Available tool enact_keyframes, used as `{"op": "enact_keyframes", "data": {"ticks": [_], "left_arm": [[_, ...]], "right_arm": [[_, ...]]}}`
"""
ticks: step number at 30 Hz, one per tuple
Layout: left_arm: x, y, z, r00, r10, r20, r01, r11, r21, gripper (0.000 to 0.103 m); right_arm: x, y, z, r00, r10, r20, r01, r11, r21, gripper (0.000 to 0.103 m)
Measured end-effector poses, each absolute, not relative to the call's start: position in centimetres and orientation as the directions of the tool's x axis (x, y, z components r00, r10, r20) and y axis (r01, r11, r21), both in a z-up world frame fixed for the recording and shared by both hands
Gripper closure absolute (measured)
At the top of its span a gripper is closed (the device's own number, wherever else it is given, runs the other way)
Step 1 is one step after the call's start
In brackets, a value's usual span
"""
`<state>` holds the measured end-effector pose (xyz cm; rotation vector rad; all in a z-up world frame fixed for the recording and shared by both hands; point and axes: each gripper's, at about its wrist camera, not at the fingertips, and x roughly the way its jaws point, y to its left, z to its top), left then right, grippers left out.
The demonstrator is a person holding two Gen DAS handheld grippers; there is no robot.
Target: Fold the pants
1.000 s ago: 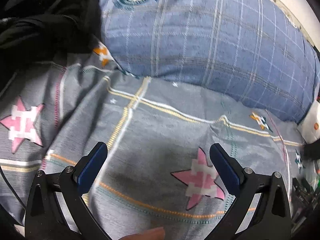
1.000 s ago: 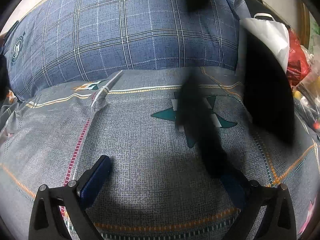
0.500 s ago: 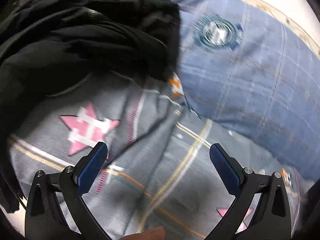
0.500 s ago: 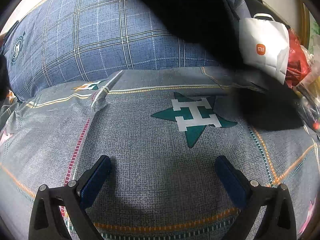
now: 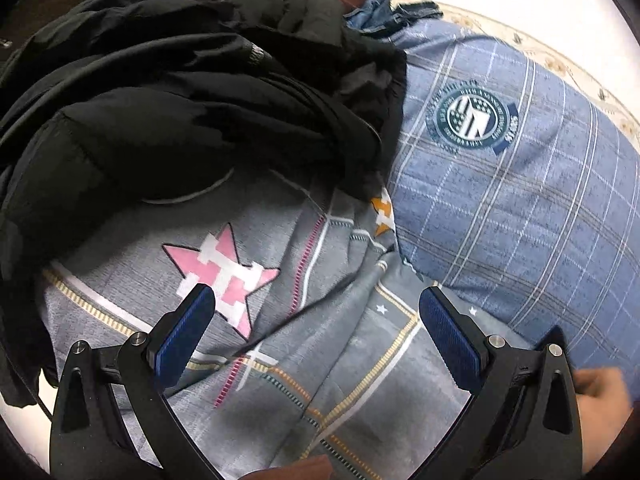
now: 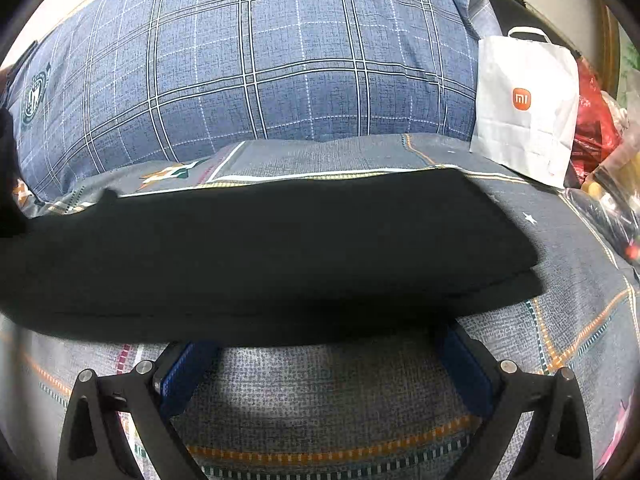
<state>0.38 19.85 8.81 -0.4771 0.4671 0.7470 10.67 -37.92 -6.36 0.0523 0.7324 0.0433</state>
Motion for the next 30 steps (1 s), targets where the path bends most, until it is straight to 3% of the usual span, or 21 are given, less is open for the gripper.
{"op": "enact_keyframes", "data": {"ticks": [30], "left_arm": [[2.7, 18.2, 7.4, 0.655, 0.424, -0.626, -0.667, 0.713, -0.216, 0.0]], "right_arm": [[10.7, -37.9, -6.4, 0.743, 0.058, -0.667, -0.021, 0.998, 0.063, 0.0]]}}
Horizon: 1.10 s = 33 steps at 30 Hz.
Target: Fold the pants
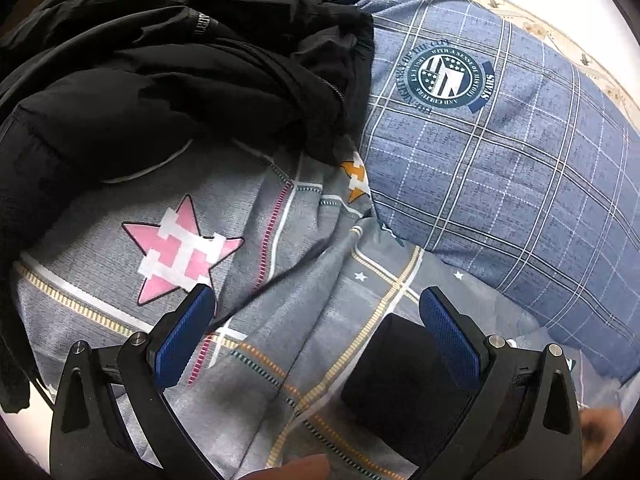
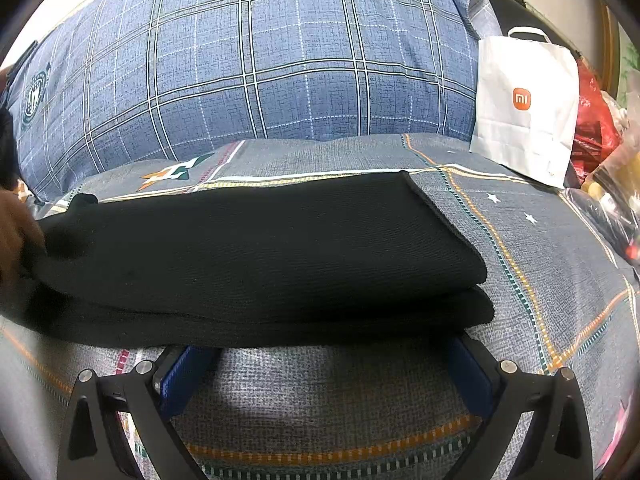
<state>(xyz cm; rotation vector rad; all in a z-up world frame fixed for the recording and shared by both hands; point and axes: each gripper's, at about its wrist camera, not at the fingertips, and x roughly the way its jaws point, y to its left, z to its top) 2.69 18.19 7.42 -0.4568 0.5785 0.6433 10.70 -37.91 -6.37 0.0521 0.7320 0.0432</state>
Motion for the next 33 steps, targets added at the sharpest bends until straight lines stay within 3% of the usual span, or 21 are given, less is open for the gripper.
{"op": "enact_keyframes", "data": {"ticks": [16, 23, 27, 31, 33], "left_arm": [[3.4, 18.2, 5.0, 0.616, 0.333, -0.714, -0.644, 0.734, -0.213, 0.0], [3.0, 16.7, 1.9, 0.583, 0.09, -0.808, -0.516, 0.809, -0.282, 0.0], [2.7, 16.9, 1.5, 0.6, -0.042, -0.799, -0.45, 0.808, -0.38, 0.0], [2.1, 17.8, -2.0, 0.521, -0.203, -0.829, -0.493, 0.721, -0.487, 0.0], [2.1, 17.6, -1.2, 0.573, -0.193, -0.796, -0.468, 0.72, -0.512, 0.0]], "right_arm": [[10.9, -38.0, -6.2, 0.743, 0.058, -0.667, -0.021, 0.998, 0.063, 0.0], [11.0, -38.0, -6.2, 0.743, 0.058, -0.667, -0.021, 0.998, 0.063, 0.0], [11.0, -38.0, -6.2, 0.743, 0.058, -0.667, -0.021, 0.998, 0.063, 0.0], [11.0, -38.0, -6.1, 0.743, 0.058, -0.667, -0.021, 0.998, 0.063, 0.0], [10.9, -38.0, -6.1, 0.743, 0.058, -0.667, -0.021, 0.998, 0.063, 0.0]]}}
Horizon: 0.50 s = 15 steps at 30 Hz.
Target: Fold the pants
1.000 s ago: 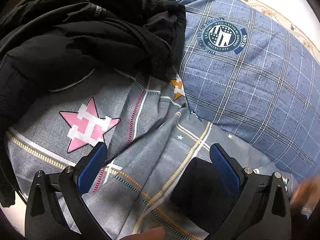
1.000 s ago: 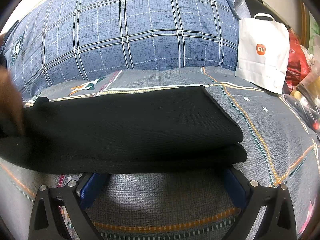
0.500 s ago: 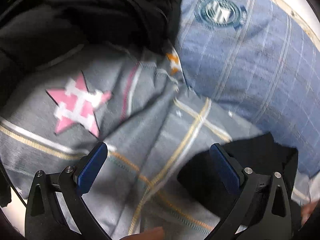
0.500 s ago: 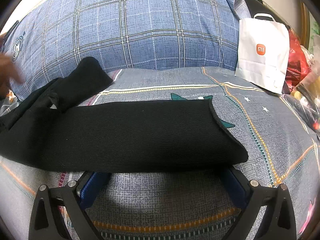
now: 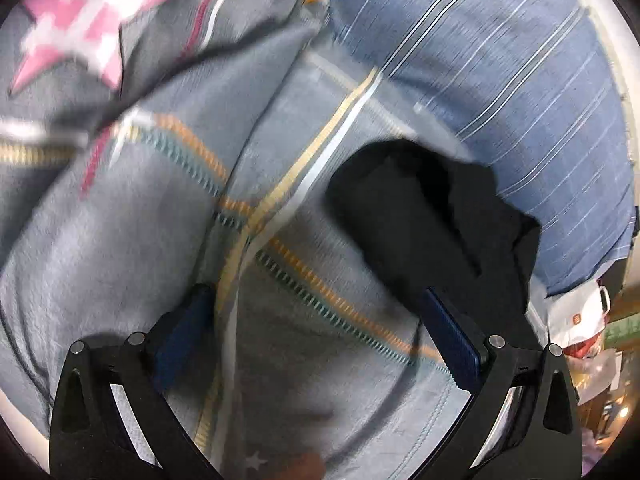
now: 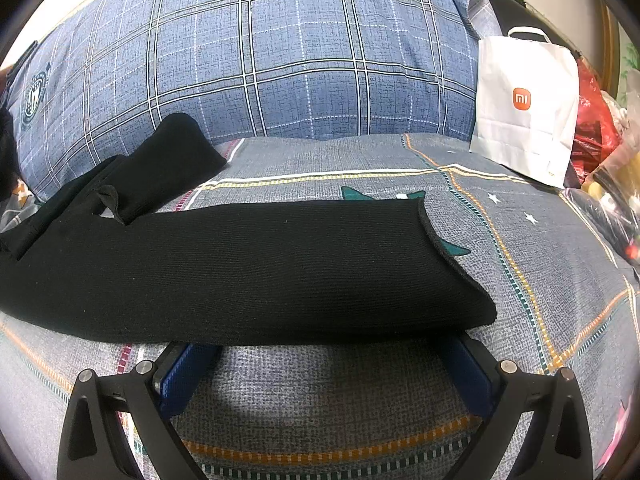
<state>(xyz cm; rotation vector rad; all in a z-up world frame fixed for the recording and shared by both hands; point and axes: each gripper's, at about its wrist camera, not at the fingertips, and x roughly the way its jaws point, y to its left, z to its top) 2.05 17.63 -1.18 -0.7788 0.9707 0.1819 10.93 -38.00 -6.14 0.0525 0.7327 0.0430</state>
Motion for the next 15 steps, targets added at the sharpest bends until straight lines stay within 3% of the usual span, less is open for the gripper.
{"op": "enact_keyframes", "data": {"ticks": [3, 8, 15], "left_arm": [[3.5, 17.4, -1.9, 0.606, -0.323, -0.727, -0.408, 0.658, -0.633, 0.0], [5.8, 19.2, -2.6, 0.643, -0.388, -0.661, -0.397, 0.569, -0.72, 0.0], [7.3, 19.6, -3.6, 0.67, -0.569, -0.477, -0.294, 0.387, -0.874, 0.001]], "right_arm": [[10.9, -38.0, -6.1, 0.743, 0.058, -0.667, -0.021, 0.998, 0.063, 0.0], [10.9, -38.0, -6.1, 0.743, 0.058, -0.667, -0.021, 0.998, 0.063, 0.0], [10.9, -38.0, -6.1, 0.743, 0.058, -0.667, -0.021, 0.998, 0.063, 0.0]]}}
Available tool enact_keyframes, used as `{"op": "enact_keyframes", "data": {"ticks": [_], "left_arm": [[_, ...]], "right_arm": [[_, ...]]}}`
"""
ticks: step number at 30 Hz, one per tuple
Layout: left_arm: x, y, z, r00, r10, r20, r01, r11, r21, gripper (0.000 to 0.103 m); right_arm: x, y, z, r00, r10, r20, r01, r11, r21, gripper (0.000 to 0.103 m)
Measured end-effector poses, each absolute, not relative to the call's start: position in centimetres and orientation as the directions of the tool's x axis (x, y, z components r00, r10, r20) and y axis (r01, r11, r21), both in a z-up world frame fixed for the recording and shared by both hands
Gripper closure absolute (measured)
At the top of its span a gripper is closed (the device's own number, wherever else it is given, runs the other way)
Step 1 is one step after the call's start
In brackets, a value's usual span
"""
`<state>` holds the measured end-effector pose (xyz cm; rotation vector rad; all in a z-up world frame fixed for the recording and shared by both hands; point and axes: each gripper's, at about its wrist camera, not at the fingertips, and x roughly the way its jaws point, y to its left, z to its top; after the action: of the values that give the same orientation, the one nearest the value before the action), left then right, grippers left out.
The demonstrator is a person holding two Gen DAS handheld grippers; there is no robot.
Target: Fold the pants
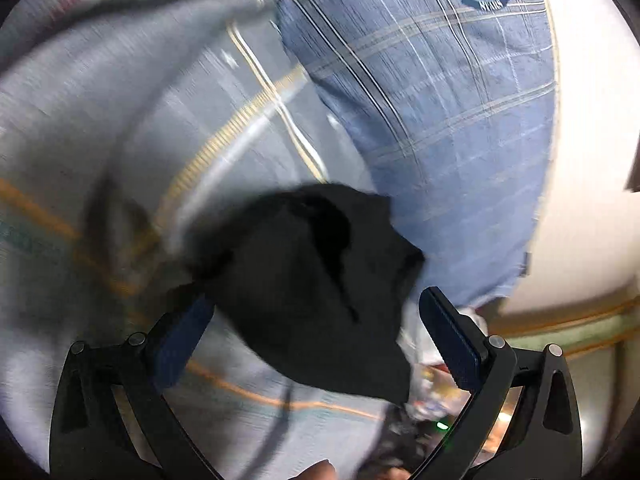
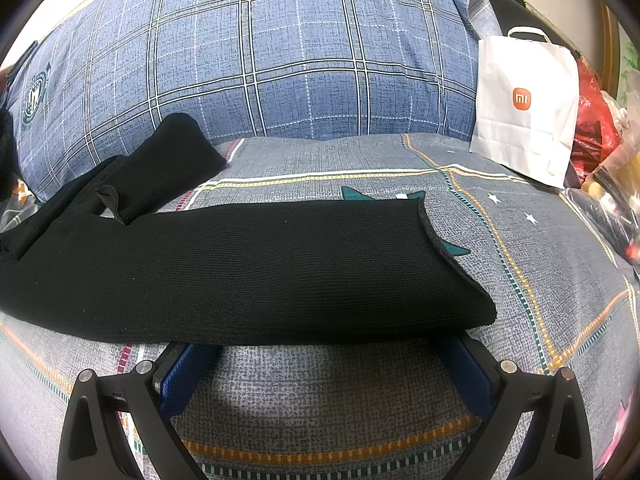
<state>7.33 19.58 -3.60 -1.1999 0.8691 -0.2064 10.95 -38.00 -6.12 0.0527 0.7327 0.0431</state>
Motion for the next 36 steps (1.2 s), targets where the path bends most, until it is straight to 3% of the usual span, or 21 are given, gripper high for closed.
{"op": "enact_keyframes", "data": {"ticks": [10, 20, 23, 25, 26, 27, 28, 32, 36], "left_arm": [[7.9, 19.3, -4.2, 0.675, -0.586, -0.448, -0.247, 0.392, -0.886, 0.001], [10.0, 18.3, -3.1, 0.662, -0.551, -0.508, -0.195, 0.527, -0.827, 0.001], [10.0, 18.3, -3.0, 0.657, -0.534, -0.532, -0.196, 0.561, -0.805, 0.024], [9.9, 18.1, -2.9, 0.648, -0.522, -0.555, -0.202, 0.584, -0.786, 0.053], [9.8, 17.9, -3.0, 0.638, -0.504, -0.583, -0.216, 0.609, -0.763, 0.062], [9.7, 17.9, -3.0, 0.63, -0.464, -0.623, -0.251, 0.637, -0.728, 0.077], [9.5, 17.9, -3.1, 0.628, -0.448, -0.636, -0.271, 0.64, -0.719, 0.084], [8.9, 18.5, -2.7, 0.648, -0.415, -0.638, -0.279, 0.65, -0.707, 0.094], [8.6, 17.8, -2.0, 0.652, -0.364, -0.665, -0.274, 0.705, -0.654, 0.095]], "right_arm": [[10.9, -38.0, -6.1, 0.743, 0.058, -0.667, -0.021, 0.998, 0.063, 0.0], [10.9, -37.9, -5.9, 0.743, 0.059, -0.667, -0.021, 0.998, 0.065, 0.0], [10.9, -37.9, -5.9, 0.743, 0.058, -0.667, -0.021, 0.998, 0.064, 0.0], [10.8, -37.9, -6.0, 0.743, 0.057, -0.667, -0.021, 0.998, 0.063, 0.0], [10.9, -37.8, -5.9, 0.743, 0.057, -0.667, -0.021, 0.998, 0.062, 0.0], [10.9, -37.9, -5.9, 0.743, 0.058, -0.667, -0.021, 0.998, 0.064, 0.0], [10.8, -37.8, -6.0, 0.743, 0.058, -0.667, -0.021, 0.998, 0.064, 0.0], [10.9, -37.9, -5.9, 0.743, 0.061, -0.667, -0.021, 0.997, 0.067, 0.0], [10.9, -37.8, -5.9, 0.743, 0.06, -0.667, -0.021, 0.998, 0.066, 0.0]]}}
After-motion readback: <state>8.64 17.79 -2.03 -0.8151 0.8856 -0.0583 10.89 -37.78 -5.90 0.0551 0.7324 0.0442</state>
